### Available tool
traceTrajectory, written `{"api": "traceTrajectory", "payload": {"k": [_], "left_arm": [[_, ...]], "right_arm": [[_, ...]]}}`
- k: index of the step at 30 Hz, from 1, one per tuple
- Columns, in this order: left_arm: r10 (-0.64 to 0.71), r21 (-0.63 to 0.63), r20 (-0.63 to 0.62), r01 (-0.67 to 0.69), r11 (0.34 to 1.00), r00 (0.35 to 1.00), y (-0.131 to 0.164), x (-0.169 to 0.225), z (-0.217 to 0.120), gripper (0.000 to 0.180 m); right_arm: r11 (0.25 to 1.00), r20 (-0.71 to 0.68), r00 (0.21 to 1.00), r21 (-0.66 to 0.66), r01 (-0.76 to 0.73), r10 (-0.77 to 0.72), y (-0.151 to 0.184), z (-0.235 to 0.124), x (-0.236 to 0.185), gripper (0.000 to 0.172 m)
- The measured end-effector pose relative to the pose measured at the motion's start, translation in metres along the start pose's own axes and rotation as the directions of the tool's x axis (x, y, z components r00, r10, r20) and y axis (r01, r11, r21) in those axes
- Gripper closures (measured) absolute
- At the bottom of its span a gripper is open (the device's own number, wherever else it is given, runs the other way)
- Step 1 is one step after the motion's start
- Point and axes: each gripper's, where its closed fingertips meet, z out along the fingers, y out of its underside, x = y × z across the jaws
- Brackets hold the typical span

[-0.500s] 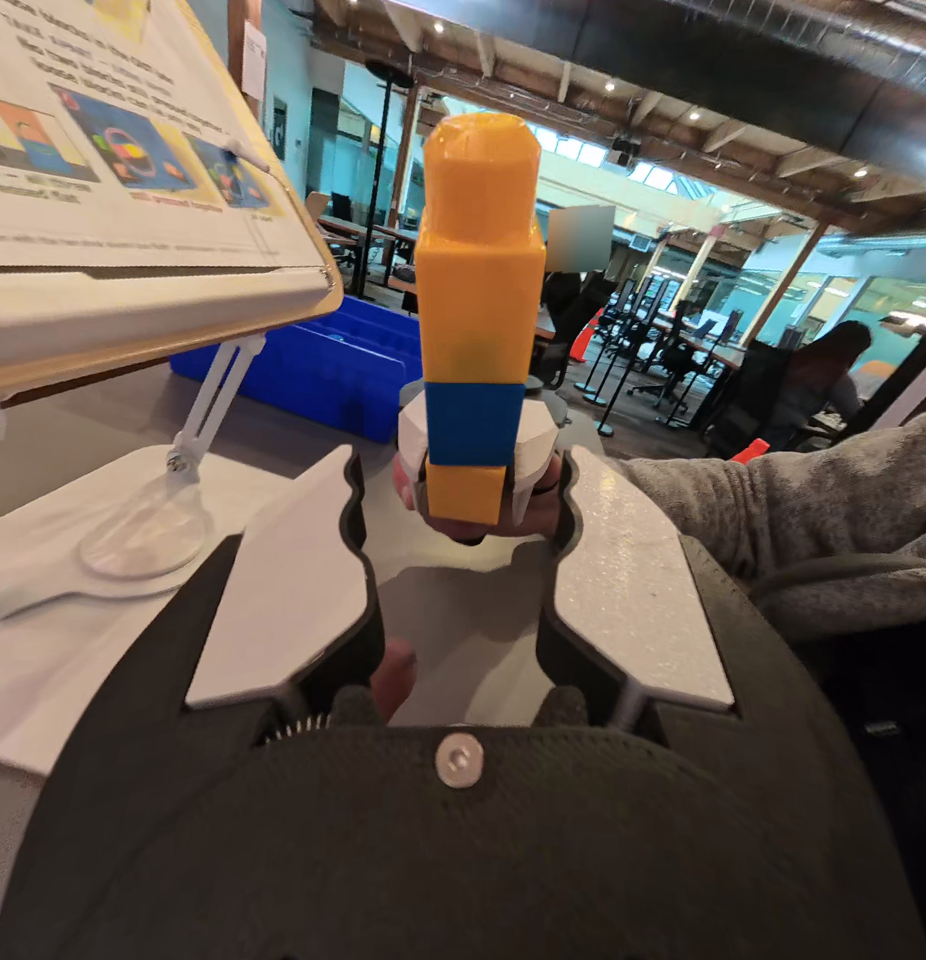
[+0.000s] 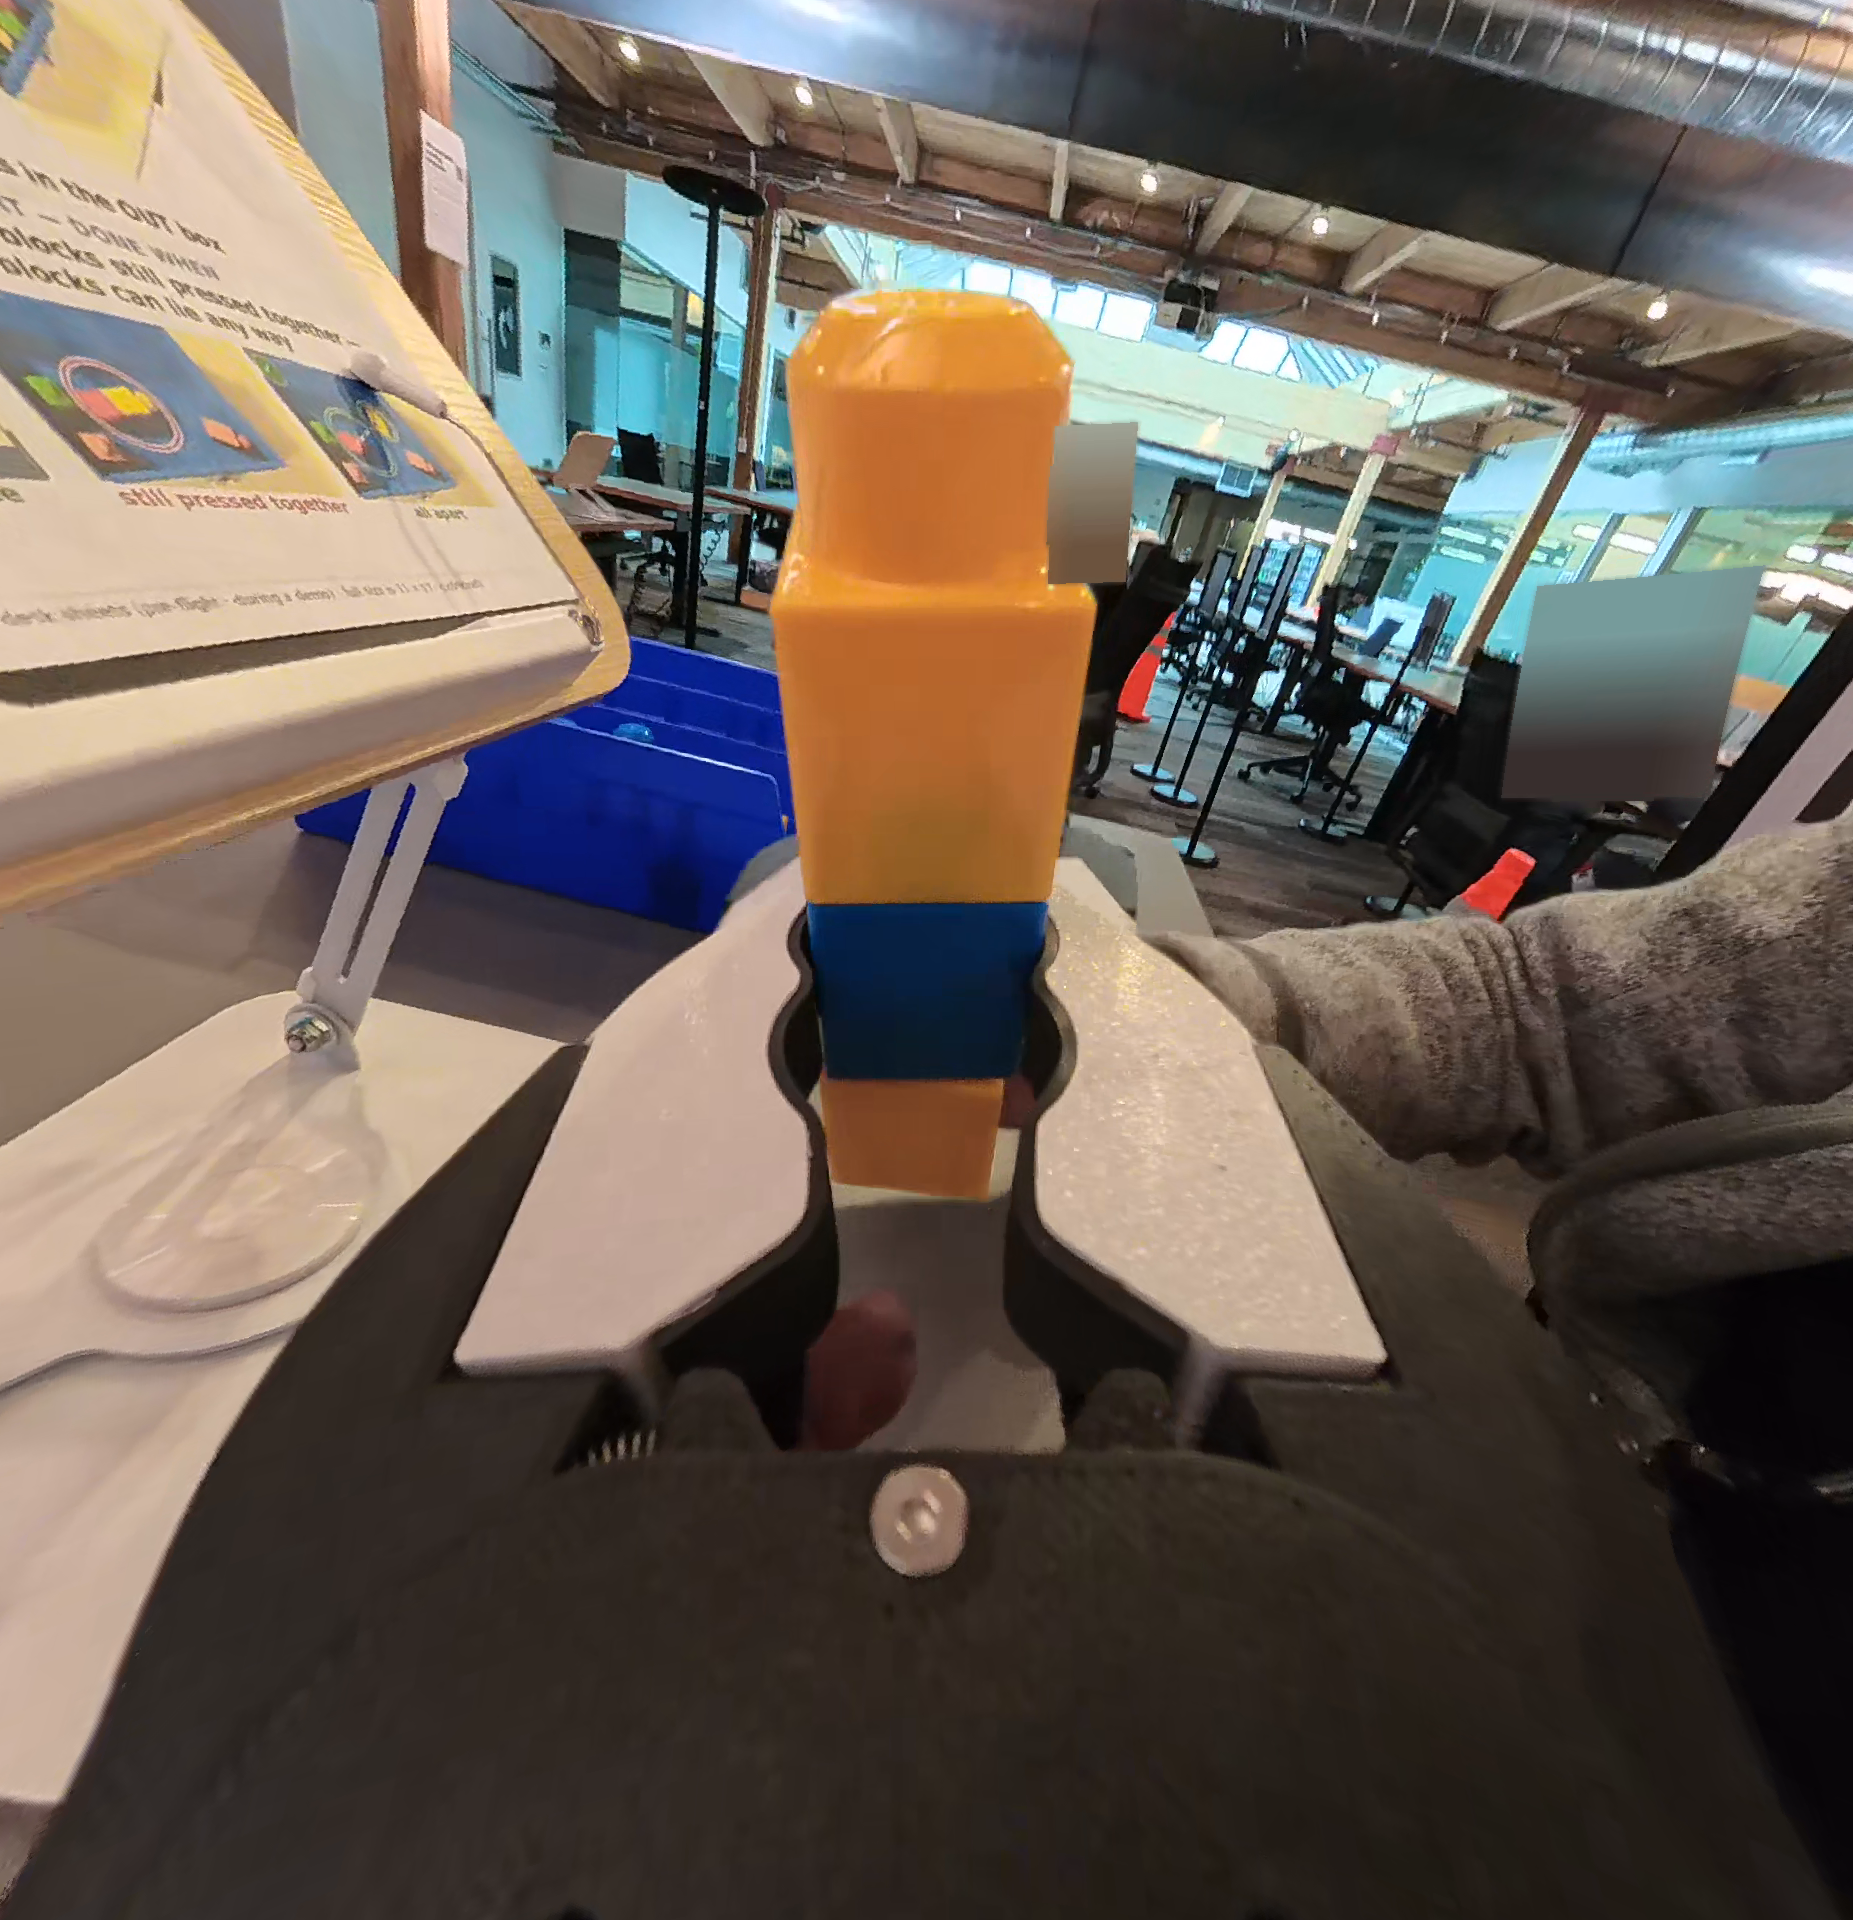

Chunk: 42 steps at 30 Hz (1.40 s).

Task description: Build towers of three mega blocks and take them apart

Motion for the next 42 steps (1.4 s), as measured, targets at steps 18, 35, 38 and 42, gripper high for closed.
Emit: {"api": "traceTrajectory", "payload": {"k": [18, 35, 38, 42], "left_arm": [[0.14, -0.561, -0.091, -0.167, 0.811, 0.986, 0.071, 0.0, 0.014, 0.146], [0.144, -0.565, -0.061, -0.153, 0.811, 0.988, 0.072, -0.008, 0.012, 0.146], [0.128, -0.551, -0.052, -0.135, 0.823, 0.99, 0.072, -0.012, 0.01, 0.146], [0.136, -0.546, -0.064, -0.149, 0.825, 0.989, 0.071, -0.01, 0.012, 0.146]], "right_arm": [[0.949, -0.031, 0.986, -0.277, 0.151, -0.166, -0.008, -0.018, -0.008, 0.132], [0.98, -0.244, 0.95, 0.002, 0.201, -0.194, -0.088, -0.094, 0.003, 0.135], [0.975, -0.393, 0.894, -0.026, 0.223, -0.215, -0.106, -0.14, 0.023, 0.135], [0.978, -0.54, 0.818, -0.053, 0.201, -0.198, -0.119, -0.203, 0.055, 0.135]]}}
